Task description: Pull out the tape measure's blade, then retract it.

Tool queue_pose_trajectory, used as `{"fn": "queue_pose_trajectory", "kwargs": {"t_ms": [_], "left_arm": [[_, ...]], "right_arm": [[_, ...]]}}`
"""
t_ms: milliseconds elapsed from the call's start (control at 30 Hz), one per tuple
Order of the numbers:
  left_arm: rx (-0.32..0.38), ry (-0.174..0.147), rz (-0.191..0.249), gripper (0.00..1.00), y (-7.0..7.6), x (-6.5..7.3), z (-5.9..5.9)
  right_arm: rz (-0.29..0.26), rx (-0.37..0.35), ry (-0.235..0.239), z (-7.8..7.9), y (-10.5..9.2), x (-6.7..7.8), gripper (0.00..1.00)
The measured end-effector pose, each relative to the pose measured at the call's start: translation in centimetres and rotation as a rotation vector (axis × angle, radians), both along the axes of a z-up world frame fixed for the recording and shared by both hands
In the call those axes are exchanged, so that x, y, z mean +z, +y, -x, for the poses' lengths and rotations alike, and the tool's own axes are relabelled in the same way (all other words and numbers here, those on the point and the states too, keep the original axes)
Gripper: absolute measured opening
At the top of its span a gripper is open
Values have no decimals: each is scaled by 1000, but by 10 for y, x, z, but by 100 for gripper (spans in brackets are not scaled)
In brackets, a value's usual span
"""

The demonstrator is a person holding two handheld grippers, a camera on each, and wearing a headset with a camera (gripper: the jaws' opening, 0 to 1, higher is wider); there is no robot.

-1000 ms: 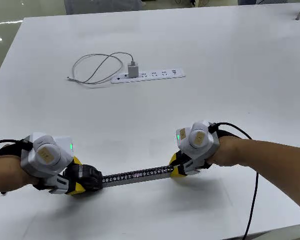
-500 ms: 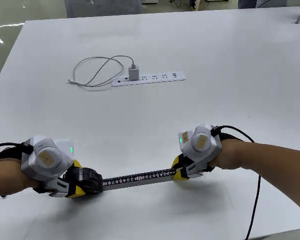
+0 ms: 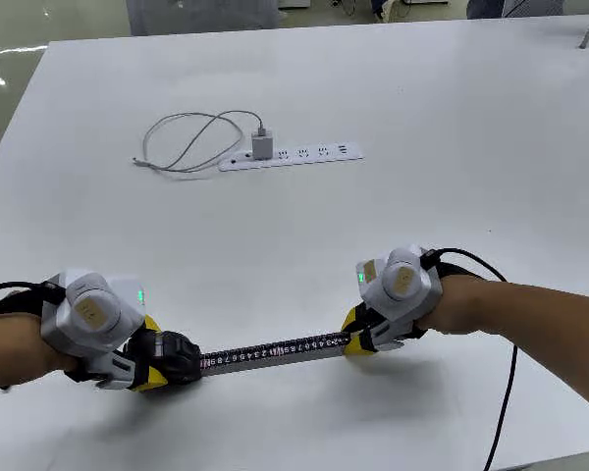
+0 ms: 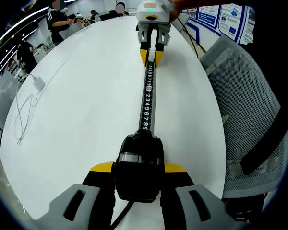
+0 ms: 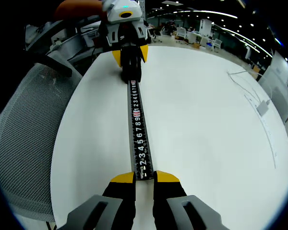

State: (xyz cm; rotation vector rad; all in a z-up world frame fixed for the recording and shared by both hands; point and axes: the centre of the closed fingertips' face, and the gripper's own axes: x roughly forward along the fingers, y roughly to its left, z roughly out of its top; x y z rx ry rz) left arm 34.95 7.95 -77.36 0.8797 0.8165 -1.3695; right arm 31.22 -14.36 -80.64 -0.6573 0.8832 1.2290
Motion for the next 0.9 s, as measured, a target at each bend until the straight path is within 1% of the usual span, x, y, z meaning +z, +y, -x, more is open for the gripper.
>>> {"fn": "queue_pose_trajectory", "kwargs": {"t_ms": [900], "left_arm": [[-2, -4, -2, 31, -1, 1, 2]], "right_arm": [[12, -12, 5, 0, -15, -1, 9]]}}
